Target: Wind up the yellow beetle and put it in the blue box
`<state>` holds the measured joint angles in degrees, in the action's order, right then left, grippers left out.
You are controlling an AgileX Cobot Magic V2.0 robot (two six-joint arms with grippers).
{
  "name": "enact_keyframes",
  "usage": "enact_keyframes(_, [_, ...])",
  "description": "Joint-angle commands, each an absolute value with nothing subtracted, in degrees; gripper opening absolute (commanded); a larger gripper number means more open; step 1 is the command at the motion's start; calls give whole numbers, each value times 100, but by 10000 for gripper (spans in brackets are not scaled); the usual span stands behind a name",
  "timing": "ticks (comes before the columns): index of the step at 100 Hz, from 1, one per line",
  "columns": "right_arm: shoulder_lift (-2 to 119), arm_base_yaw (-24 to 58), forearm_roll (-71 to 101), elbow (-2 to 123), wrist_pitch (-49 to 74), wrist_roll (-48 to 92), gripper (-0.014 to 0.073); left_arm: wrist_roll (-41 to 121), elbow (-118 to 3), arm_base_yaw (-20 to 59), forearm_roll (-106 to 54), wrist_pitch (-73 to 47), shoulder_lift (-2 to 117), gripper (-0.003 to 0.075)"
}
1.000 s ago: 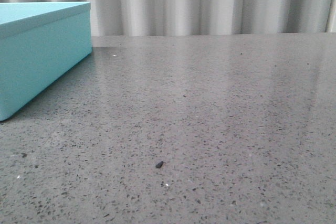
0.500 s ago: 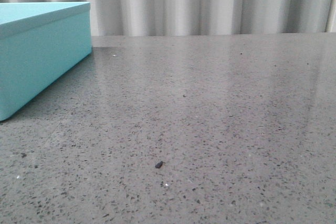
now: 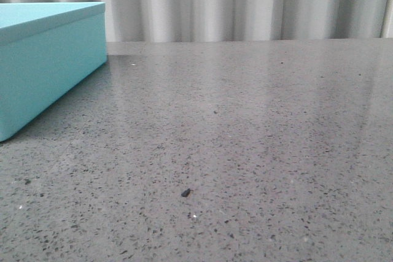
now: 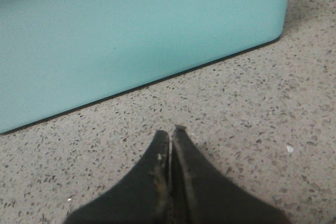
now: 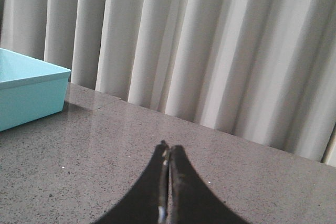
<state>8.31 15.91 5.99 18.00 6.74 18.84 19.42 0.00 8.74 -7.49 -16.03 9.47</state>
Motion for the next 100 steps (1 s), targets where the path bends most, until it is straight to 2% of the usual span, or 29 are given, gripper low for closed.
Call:
enact_keyframes(1, [883,1609,613,1948,264,1914,-80,1923,139,863,-766,-1245,1001,-21])
enact_keyframes(48, [883,1609,613,1948,253,1914,-80,1923,139,863,-766,-1245,1001,-21])
enact_keyframes(100, [883,1609,613,1904,893,1914,-80,1923,139,863,-766,-1245,1001,-21])
